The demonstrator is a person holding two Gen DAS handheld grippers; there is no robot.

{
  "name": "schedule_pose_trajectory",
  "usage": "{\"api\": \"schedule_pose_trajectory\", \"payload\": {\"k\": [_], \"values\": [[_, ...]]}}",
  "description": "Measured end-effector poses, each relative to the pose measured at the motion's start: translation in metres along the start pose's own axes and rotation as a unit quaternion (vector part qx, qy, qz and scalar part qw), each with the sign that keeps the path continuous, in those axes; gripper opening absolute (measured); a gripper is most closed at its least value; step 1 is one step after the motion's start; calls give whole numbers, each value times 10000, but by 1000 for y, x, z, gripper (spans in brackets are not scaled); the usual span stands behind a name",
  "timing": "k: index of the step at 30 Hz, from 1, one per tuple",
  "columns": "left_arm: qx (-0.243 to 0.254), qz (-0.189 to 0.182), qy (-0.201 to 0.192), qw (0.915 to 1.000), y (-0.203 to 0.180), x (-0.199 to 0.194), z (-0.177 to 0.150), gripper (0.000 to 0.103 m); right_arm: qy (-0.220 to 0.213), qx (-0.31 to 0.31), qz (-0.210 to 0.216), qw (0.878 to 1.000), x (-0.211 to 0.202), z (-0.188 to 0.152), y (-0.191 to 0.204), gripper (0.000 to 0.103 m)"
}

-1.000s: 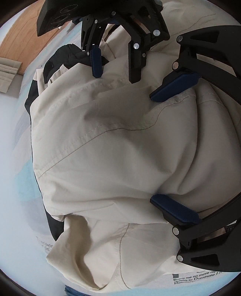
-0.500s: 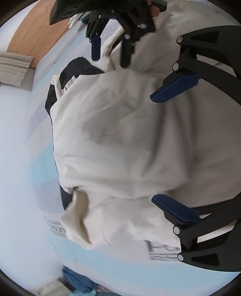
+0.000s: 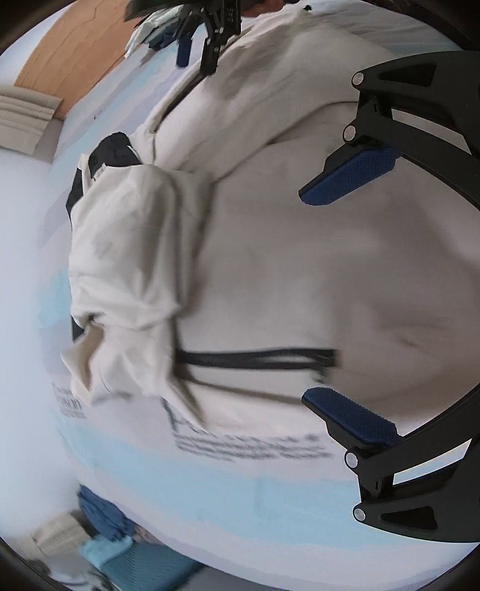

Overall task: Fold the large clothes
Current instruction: 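Withdraw both open tools toward the jacket hem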

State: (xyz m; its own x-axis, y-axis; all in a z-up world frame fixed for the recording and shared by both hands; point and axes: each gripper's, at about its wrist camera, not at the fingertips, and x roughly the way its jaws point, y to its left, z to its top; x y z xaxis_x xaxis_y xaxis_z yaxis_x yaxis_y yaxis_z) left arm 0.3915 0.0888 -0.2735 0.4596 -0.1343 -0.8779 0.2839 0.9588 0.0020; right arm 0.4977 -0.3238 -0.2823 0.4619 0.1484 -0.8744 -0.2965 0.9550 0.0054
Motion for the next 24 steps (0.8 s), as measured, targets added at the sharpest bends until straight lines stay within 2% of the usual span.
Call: {"api": "schedule_pose_trajectory", "payload": {"k": [6,10,16,19,21,24], "values": [[-310,86,87,9994,5,-28,-39,97,328,565,-369,9972,-32,-46,-5,86],[-447,237,62,9987,2,-48,-61,97,360,821,-586,9943,-50,-73,-7,86],[-1120,452,110,9926,12,-80,-109,97,469,1024,-725,9910,-65,-109,-23,86],[-1570,526,201,9860,22,-95,-138,97,461,1000,-690,9915,-79,-129,-31,86],[-1649,529,214,9847,22,-99,-148,97,530,972,-746,9910,-84,-144,-37,86],[-1465,597,291,9870,15,-96,-159,97,638,1037,-798,9893,-85,-162,-44,86]]}}
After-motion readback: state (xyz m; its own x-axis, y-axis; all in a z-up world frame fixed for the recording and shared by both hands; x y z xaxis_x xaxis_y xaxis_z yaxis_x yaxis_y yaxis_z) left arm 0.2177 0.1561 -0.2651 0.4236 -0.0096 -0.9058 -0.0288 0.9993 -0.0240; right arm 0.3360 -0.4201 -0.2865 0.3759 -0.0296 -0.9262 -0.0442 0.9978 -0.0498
